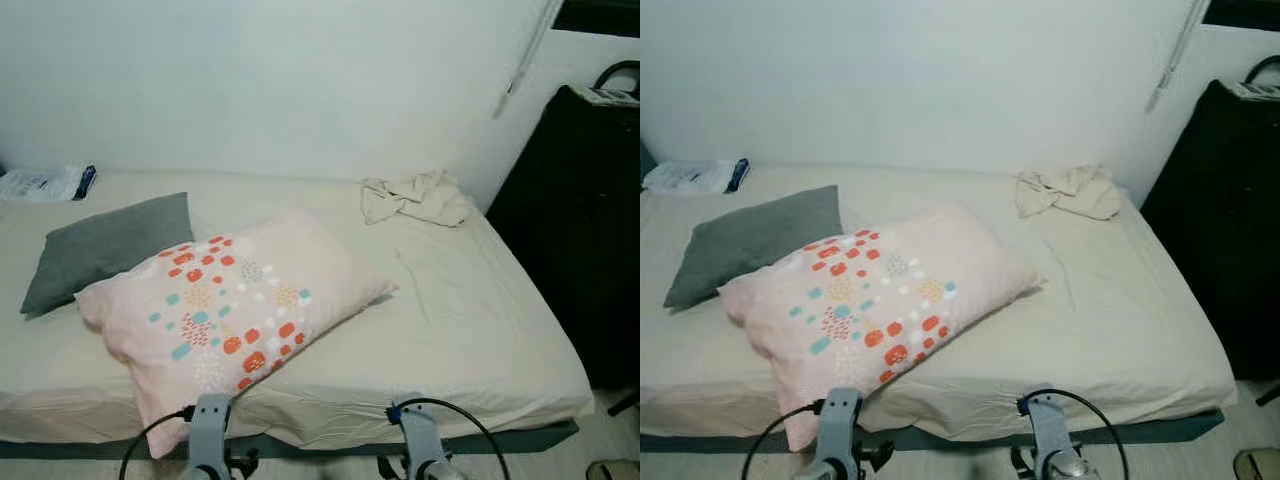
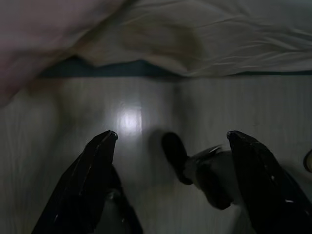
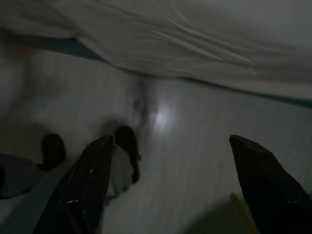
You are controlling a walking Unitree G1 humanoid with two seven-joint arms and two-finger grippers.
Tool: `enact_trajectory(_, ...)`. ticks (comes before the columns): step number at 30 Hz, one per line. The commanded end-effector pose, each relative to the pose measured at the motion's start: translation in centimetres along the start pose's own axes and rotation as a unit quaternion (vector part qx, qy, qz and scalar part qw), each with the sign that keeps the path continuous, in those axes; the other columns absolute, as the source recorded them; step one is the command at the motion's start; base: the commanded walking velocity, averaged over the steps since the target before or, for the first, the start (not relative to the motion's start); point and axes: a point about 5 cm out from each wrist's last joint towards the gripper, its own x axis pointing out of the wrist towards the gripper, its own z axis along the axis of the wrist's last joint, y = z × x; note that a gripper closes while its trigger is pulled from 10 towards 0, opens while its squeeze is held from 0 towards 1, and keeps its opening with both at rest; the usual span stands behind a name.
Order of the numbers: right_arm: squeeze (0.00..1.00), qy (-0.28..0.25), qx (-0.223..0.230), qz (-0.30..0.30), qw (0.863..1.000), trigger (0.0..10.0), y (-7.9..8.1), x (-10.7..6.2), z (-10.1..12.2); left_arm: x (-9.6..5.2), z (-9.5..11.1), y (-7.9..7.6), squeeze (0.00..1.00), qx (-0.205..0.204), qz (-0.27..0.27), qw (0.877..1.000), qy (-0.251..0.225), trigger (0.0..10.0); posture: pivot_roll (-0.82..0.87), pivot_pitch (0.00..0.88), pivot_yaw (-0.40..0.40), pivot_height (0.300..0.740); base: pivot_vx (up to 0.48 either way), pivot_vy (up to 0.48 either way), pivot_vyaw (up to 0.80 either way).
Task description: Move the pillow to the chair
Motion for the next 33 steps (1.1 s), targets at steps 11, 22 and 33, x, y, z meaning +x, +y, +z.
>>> enact_trajectory(11, 0.0, -0.002, -0.017, 0.015, 1.0, 10.0, 0.4, 0.1, 0.6, -0.2, -0.6, 0.2, 0.0, -0.023, 0.02, 1.0, 0.004, 10.0, -0.02, 0.0, -0.08, 0.738, 0.0, -0.467, 0.0)
enact_trajectory(22, 0.0, -0.002, -0.035, 0.025, 0.999, 10.0, 0.8, 0.2, 0.9, -0.4, -0.8, 1.1, 0.0, -0.055, 0.063, 0.996, 0.001, 10.0, 0.0, 0.0, -0.099, 0.738, 0.0, -0.063, 0.0)
enact_trajectory(33, 0.0, -0.001, -0.041, 0.025, 0.999, 10.0, 0.7, 0.2, 1.0, -0.3, -0.8, 0.9, 0.0, -0.063, 0.062, 0.996, -0.001, 10.0, 0.01, 0.0, -0.112, 0.738, 0.0, -0.17, 0.0)
